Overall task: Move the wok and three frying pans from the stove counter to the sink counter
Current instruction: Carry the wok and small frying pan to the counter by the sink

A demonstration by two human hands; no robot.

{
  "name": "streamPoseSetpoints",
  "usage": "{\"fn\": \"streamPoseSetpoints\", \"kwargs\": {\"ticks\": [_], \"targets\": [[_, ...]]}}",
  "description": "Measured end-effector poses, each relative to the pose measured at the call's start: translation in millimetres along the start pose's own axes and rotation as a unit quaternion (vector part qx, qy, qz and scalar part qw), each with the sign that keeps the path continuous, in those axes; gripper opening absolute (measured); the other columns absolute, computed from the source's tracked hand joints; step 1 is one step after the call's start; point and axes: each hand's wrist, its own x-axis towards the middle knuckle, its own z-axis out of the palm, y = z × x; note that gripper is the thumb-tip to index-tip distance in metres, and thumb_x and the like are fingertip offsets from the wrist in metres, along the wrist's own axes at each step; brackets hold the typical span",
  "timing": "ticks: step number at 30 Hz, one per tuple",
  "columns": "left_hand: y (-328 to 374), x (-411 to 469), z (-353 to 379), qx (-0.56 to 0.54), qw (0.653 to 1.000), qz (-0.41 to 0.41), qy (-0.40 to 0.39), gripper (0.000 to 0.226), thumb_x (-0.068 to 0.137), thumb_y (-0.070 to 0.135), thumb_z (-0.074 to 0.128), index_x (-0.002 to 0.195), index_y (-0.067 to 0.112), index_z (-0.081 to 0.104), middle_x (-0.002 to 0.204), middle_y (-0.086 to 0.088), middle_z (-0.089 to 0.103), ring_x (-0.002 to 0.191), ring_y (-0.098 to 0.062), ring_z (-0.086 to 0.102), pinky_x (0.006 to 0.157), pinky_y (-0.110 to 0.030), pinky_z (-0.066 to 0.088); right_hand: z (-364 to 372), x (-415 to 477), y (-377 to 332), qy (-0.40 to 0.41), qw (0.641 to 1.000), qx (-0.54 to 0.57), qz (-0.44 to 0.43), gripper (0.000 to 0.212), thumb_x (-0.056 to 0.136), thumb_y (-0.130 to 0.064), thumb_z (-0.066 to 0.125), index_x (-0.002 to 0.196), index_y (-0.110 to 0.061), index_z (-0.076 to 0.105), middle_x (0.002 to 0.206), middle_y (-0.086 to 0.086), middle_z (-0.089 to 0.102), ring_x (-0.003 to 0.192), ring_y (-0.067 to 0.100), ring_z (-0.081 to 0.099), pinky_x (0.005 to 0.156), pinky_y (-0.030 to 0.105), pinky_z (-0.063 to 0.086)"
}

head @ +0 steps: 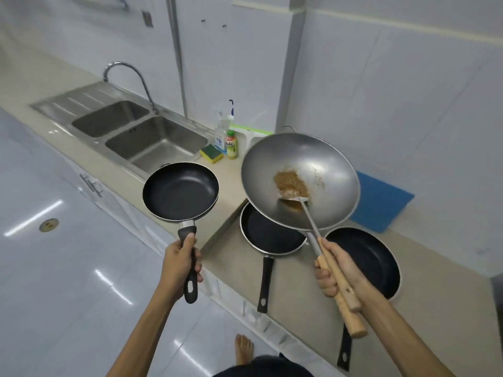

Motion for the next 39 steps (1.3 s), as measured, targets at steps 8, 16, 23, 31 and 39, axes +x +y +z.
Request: {"fn": "streamPoseSetpoints", "kwargs": {"ticks": [8, 16, 23, 31, 39], "targets": [[24.7, 74.3, -50.8, -0.03, 0.996, -0.027, 0.074, 0.032, 0.102, 0.033, 0.052, 0.097, 0.003, 0.059, 0.054, 0.004, 0.053, 0.036, -0.015, 0.046, 0.035, -0.029, 0.045, 76.7, 64.2, -72.5, -0.015, 0.998, -0.052, 0.029, 0.06, 0.091, -0.063, 0.053, 0.065, -0.009, 0.053, 0.042, 0.003, 0.044, 0.025, 0.013, 0.041, 0.029, 0.016, 0.034], [33.4, 137.3, -126.6, -0.036, 0.992, -0.046, 0.111, 0.035, 0.102, 0.035, 0.051, 0.096, 0.001, 0.058, 0.057, 0.0, 0.052, 0.036, -0.017, 0.046, 0.037, -0.031, 0.047, 179.8, 120.7, -104.9, -0.027, 0.992, -0.103, 0.069, 0.059, 0.089, -0.066, 0.054, 0.067, -0.011, 0.051, 0.043, 0.002, 0.044, 0.026, 0.013, 0.039, 0.03, 0.015, 0.032], [63.8, 214.8, -226.9, -0.046, 0.991, -0.047, 0.117, 0.032, 0.104, 0.032, 0.05, 0.101, 0.001, 0.057, 0.065, -0.007, 0.049, 0.037, -0.015, 0.045, 0.036, -0.03, 0.047, 301.2, 168.5, -116.5, -0.026, 0.993, -0.092, 0.062, 0.059, 0.09, -0.065, 0.054, 0.066, -0.01, 0.052, 0.043, 0.003, 0.043, 0.025, 0.014, 0.038, 0.03, 0.014, 0.031], [105.7, 291.8, -376.6, -0.029, 0.991, -0.053, 0.122, 0.032, 0.103, 0.032, 0.05, 0.104, 0.002, 0.06, 0.059, -0.002, 0.053, 0.037, -0.016, 0.046, 0.035, -0.03, 0.046, 452.8, 219.1, -120.1, -0.032, 0.994, -0.079, 0.066, 0.06, 0.091, -0.064, 0.049, 0.067, -0.009, 0.05, 0.041, 0.004, 0.041, 0.023, 0.015, 0.036, 0.029, 0.014, 0.032], [136.4, 392.4, -511.9, -0.05, 0.986, -0.058, 0.148, 0.032, 0.104, 0.032, 0.05, 0.107, 0.001, 0.06, 0.053, 0.002, 0.054, 0.037, -0.015, 0.047, 0.036, -0.029, 0.047, 617.2, 301.6, -131.6, -0.063, 0.988, -0.118, 0.072, 0.054, 0.08, -0.062, 0.062, 0.067, -0.01, 0.052, 0.044, 0.005, 0.046, 0.025, 0.016, 0.042, 0.028, 0.017, 0.036]]}}
